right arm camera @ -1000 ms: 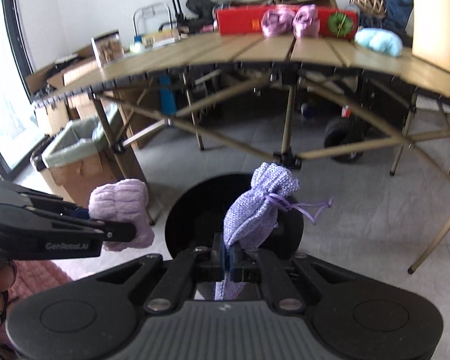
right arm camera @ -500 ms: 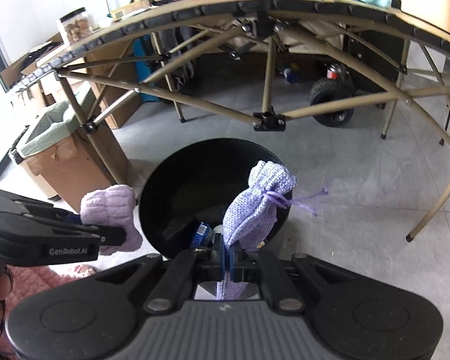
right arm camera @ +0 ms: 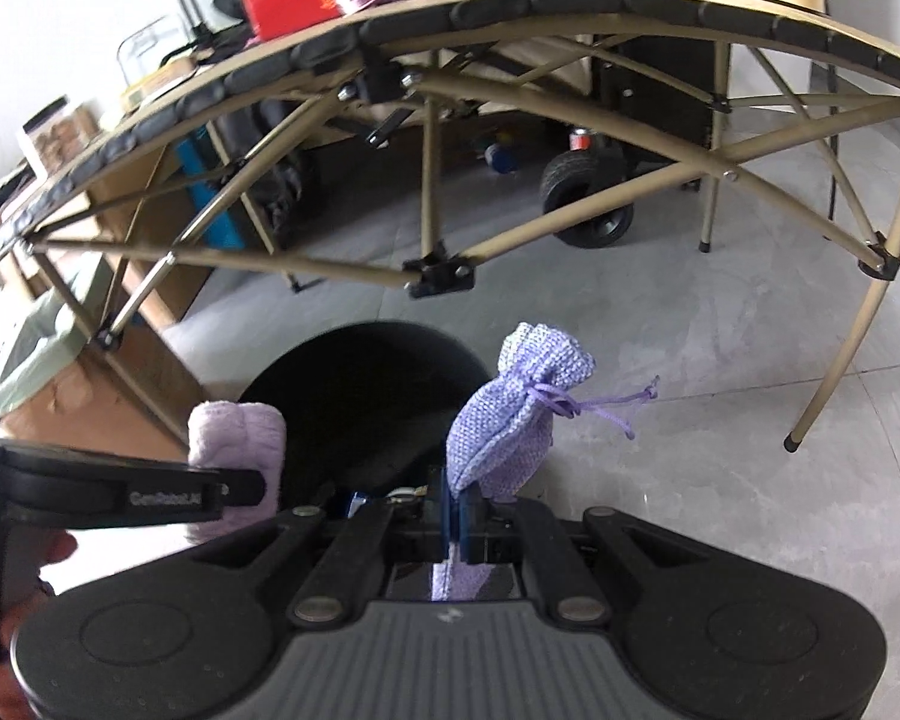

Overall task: Collect trash
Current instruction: 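Open the left tool to drop the lavender towel into the bin, then move the right tool over the bin and open it to drop the purple bag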

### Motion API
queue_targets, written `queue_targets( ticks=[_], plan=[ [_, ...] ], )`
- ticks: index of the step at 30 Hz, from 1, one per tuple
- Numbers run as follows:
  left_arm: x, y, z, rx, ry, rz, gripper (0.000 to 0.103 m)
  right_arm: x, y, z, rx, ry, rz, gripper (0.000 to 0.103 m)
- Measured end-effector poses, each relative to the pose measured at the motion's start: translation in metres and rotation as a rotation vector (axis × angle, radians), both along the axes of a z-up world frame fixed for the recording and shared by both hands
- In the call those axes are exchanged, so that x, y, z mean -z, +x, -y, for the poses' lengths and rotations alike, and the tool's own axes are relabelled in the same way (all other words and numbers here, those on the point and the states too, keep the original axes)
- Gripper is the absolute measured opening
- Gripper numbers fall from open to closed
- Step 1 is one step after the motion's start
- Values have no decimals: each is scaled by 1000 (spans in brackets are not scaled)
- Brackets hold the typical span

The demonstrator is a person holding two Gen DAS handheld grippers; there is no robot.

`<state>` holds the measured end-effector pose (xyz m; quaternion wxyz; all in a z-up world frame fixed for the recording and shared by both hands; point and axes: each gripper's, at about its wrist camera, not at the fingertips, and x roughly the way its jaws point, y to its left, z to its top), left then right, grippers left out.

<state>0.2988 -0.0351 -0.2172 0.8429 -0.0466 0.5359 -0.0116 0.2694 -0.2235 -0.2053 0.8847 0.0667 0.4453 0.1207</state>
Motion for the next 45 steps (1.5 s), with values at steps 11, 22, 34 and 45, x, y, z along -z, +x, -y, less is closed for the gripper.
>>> queue_targets(
  ticks=[11, 22, 34, 45],
  plan=[
    [1, 29, 20, -48, 6, 18, 23, 0, 14, 11, 83, 7, 34, 2],
    [-2, 27, 22, -73, 10, 60, 95, -1, 6, 15, 110, -14, 51, 2],
    [1, 28, 21, -80, 18, 33, 98, -1, 7, 13, 102, -40, 59, 2],
    [-5, 20, 6, -91, 16, 55, 99, 0, 7, 11, 89, -39, 69, 3]
  ],
)
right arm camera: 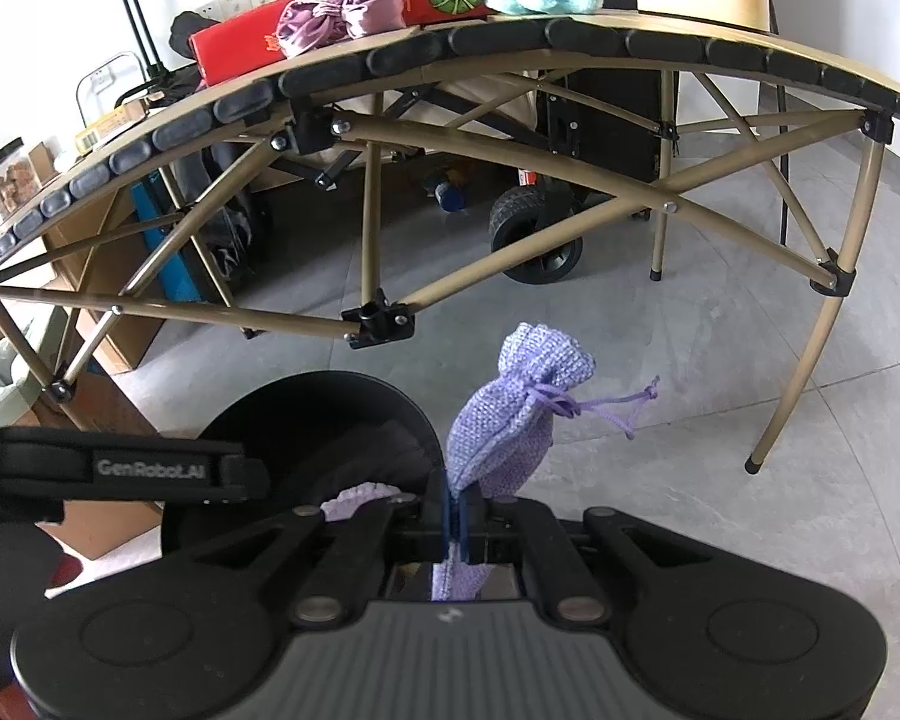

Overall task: Collect trash
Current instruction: 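Move the right tool over the bin and open it to drop the purple bag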

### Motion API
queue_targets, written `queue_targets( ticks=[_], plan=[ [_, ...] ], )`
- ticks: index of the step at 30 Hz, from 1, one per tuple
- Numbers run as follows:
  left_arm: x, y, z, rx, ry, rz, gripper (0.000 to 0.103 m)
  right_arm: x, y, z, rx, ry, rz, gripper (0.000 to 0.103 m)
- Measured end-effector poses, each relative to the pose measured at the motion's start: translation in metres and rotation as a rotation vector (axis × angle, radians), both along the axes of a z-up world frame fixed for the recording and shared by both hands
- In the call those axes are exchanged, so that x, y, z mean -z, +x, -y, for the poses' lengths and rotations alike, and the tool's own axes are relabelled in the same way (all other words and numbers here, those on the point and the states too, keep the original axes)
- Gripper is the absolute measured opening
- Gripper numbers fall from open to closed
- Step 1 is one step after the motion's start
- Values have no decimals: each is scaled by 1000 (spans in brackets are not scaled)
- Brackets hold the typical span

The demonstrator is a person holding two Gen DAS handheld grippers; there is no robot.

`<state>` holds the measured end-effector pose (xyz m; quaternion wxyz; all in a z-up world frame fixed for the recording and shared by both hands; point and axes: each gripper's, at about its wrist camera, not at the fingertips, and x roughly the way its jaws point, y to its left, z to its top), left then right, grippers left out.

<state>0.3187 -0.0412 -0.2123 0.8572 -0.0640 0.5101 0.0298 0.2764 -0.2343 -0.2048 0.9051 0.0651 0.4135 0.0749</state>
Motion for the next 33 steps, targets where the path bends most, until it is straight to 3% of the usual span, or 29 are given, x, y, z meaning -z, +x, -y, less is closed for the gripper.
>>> queue_targets(
  ticks=[18, 25, 33],
  plan=[
    [-25, -25, -60, -76, 8, 55, 103, -7, 4, -51, -155, 24, 20, 3],
    [-37, -36, -84, -125, 41, 94, 103, 1, 15, -84, -219, 28, 10, 3],
    [-34, -37, -106, -187, 60, 81, 103, 22, 34, -113, -251, 45, -43, 3]
  ],
)
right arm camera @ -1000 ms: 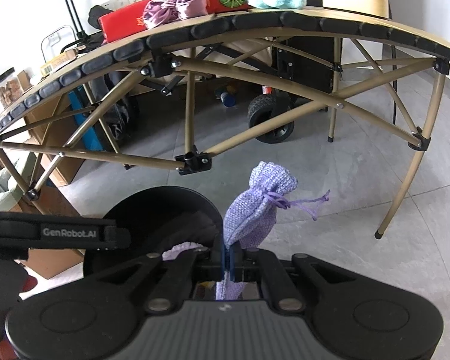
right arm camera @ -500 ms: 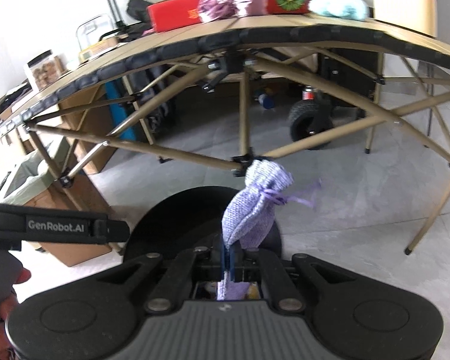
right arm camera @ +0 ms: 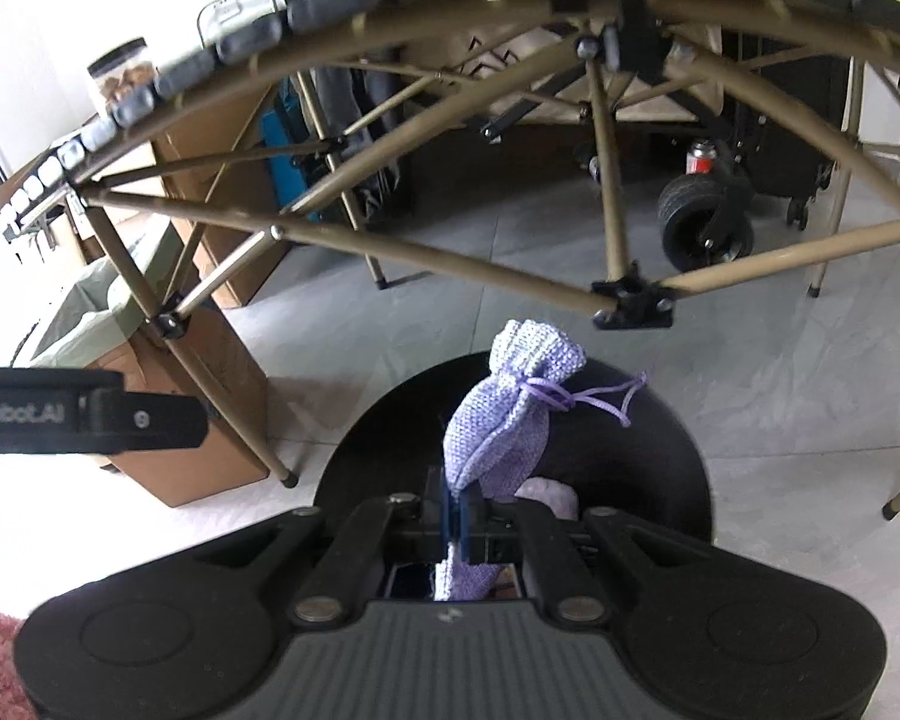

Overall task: Collect trash
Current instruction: 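Move the right tool over the bin and open it to drop the purple bag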

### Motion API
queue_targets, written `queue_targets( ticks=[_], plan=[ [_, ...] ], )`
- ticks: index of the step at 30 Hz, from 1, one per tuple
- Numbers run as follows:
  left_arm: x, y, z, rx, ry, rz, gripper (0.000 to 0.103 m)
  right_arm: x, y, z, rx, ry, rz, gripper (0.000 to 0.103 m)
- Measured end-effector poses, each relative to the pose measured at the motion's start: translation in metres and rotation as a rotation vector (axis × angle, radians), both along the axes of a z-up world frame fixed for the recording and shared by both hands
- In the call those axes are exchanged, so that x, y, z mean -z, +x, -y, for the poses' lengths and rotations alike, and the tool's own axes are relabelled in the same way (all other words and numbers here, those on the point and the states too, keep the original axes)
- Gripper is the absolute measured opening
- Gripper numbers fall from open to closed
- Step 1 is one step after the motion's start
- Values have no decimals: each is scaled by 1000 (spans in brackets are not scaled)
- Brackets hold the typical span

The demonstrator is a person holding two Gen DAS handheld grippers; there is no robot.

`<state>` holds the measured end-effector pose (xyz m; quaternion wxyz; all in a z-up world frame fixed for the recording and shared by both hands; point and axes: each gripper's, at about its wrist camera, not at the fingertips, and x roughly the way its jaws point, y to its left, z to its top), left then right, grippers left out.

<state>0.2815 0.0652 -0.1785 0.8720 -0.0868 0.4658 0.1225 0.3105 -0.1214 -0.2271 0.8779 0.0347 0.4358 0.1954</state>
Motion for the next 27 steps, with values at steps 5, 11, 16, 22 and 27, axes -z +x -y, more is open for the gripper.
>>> queue_targets(
  ticks=[5, 11, 16, 22, 27],
  plan=[
    [4, -1, -5, -20, 13, -19, 103, 11, 3, -11, 1, -41, -43, 3],
    [7, -1, -6, -33, 14, -35, 103, 17, 4, -17, -8, -61, -60, 4],
    [7, -1, -6, -37, 8, -41, 103, 19, 4, -14, -2, -78, -60, 14],
    [6, 0, -5, -36, 2, -39, 103, 17, 6, -9, 11, -90, -42, 81],
    [5, 1, -1, -28, 1, -36, 103, 18, 7, -3, 8, -69, -61, 103]
  ],
)
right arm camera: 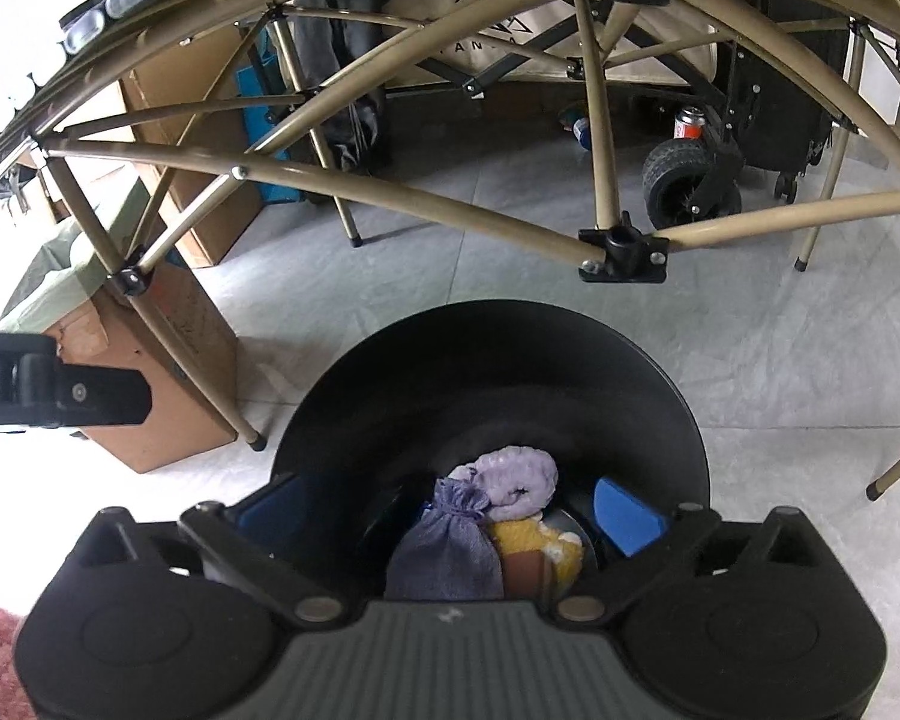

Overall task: Collect trash
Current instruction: 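Move the right tool over the bin and open it to drop the purple bag, then raise both tools from the bin back up toward the table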

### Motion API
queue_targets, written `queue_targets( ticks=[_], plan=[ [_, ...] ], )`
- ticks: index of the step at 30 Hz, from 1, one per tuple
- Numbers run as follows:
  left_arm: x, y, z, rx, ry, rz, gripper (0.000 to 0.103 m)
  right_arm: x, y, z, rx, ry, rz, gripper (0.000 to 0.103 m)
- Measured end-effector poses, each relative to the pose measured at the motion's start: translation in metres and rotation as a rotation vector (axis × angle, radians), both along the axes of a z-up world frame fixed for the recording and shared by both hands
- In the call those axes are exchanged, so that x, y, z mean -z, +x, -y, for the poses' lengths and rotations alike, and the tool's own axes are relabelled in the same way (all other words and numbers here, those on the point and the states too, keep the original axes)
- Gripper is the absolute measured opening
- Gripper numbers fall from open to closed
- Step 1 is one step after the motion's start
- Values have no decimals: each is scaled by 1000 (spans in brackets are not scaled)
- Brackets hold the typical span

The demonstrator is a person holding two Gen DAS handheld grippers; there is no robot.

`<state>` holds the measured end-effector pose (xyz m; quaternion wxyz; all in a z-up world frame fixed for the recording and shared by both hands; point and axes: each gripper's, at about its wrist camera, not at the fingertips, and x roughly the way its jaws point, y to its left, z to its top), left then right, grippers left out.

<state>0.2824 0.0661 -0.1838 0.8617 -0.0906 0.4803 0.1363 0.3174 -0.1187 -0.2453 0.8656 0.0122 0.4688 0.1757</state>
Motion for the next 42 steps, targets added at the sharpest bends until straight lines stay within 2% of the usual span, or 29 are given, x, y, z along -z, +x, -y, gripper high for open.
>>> queue_targets(
  ticks=[16, 23, 33, 42],
  plan=[
    [0, 1, 5, 12, -2, 3, 103, -2, -2, 3, 5, 3, 2, 103],
    [-10, -5, 11, 37, 1, 36, 103, -9, -5, 5, 8, 3, 11, 103],
    [-47, -23, 22, 73, 19, 188, 103, -43, -19, 20, 27, 29, 114, 103],
    [-81, -38, 32, 95, -6, 353, 103, -87, -34, 34, 24, 104, 238, 103]
  ],
)
